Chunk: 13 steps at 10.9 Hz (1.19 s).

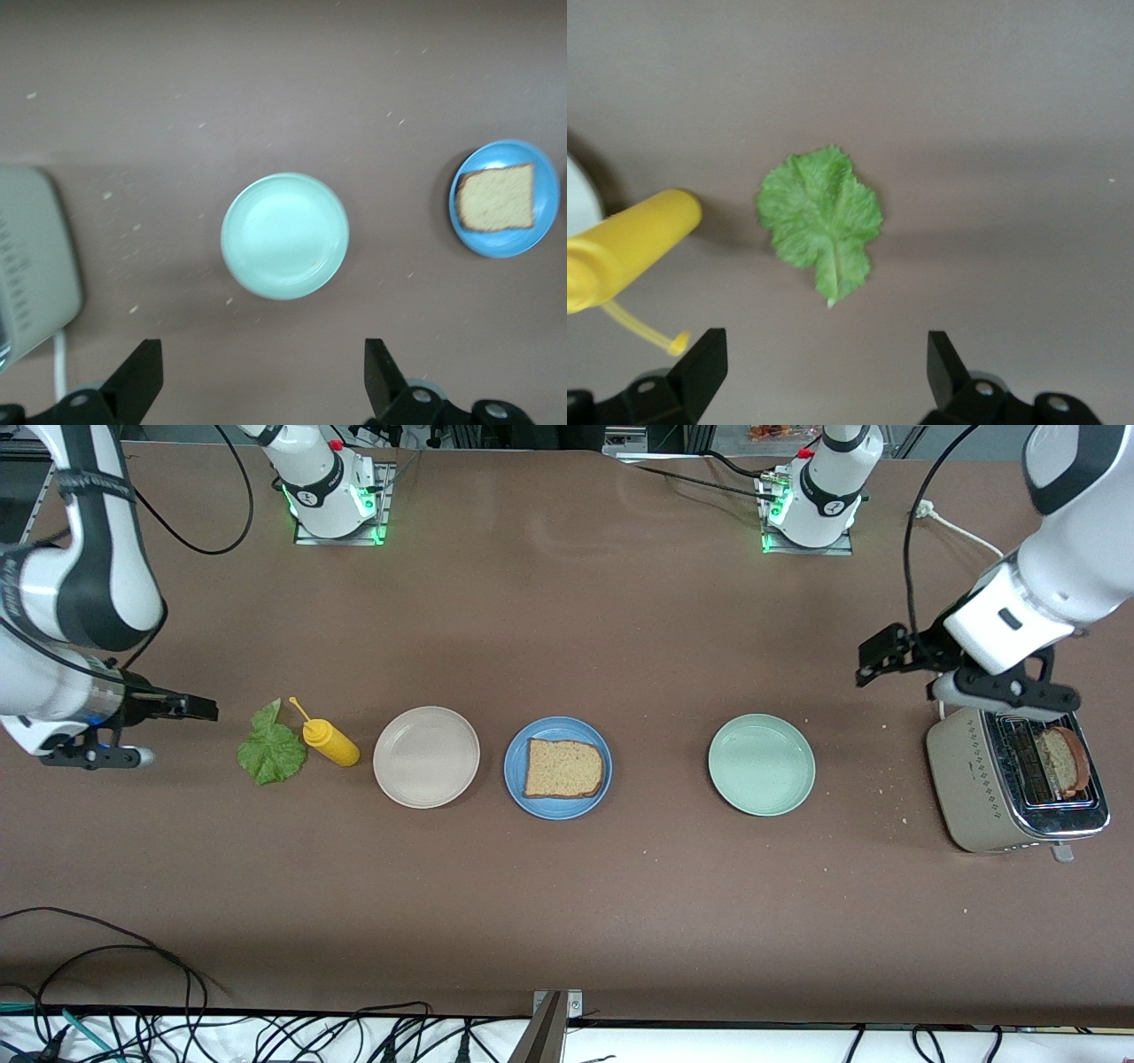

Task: Make sandwich in blue plate with both arms
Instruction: 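Lower the right gripper onto the green lettuce leaf and grasp it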

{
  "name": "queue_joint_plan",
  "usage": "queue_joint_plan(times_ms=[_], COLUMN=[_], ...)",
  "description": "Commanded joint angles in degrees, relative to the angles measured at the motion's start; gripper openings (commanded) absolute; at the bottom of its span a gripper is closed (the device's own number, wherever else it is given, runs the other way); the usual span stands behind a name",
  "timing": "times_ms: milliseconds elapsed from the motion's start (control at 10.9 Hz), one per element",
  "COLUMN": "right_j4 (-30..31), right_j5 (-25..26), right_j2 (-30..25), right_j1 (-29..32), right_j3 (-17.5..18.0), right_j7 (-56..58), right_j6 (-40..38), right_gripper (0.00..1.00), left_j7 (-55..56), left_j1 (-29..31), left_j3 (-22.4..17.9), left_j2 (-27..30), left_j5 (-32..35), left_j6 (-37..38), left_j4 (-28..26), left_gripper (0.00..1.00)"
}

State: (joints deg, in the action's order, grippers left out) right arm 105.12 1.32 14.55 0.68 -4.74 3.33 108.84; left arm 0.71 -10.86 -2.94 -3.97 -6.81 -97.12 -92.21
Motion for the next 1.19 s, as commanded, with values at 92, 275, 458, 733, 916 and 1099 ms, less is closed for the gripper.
queue_joint_plan(times_ms=[92, 275, 458, 733, 916, 1099], right_j4=[14.23, 14.23, 14.23, 14.14, 14.14, 13.97], right_j5=[0.87, 0.79, 0.79, 0.61, 0.61, 0.61], right_j2=[1.69, 5.9, 8.82, 12.85, 14.18, 14.19], right_j1=[0.64, 0.64, 0.64, 0.64, 0.64, 0.64], right_j3=[-0.36, -0.36, -0.36, -0.09, -0.09, -0.09], right_j7=[1.15, 1.15, 1.24, 1.15, 1.24, 1.15], right_j6=[19.9, 25.09, 26.95, 31.25, 31.61, 31.53], right_gripper=[1.0, 1.0, 1.0, 1.0, 0.97, 0.44], left_j7=[-0.8, -0.8, -0.71, -0.53, -0.53, -0.53], left_j1=[3.65, 4.44, 4.53, 4.36, 4.44, 4.44], left_j3=[2.15, 2.15, 2.15, 2.24, 1.98, 1.89], left_j2=[7.91, 9.41, 9.42, 8.36, 8.19, 8.19], left_j5=[8.64, 9.71, 9.63, 9.63, 9.63, 9.63], left_j6=[7.02, 8.96, 9.05, 10.55, 10.55, 10.55], left_j4=[-2.53, -2.53, -2.44, -1.39, -1.39, -1.39], left_gripper=[1.0, 1.0, 1.0, 1.0, 1.0, 1.0])
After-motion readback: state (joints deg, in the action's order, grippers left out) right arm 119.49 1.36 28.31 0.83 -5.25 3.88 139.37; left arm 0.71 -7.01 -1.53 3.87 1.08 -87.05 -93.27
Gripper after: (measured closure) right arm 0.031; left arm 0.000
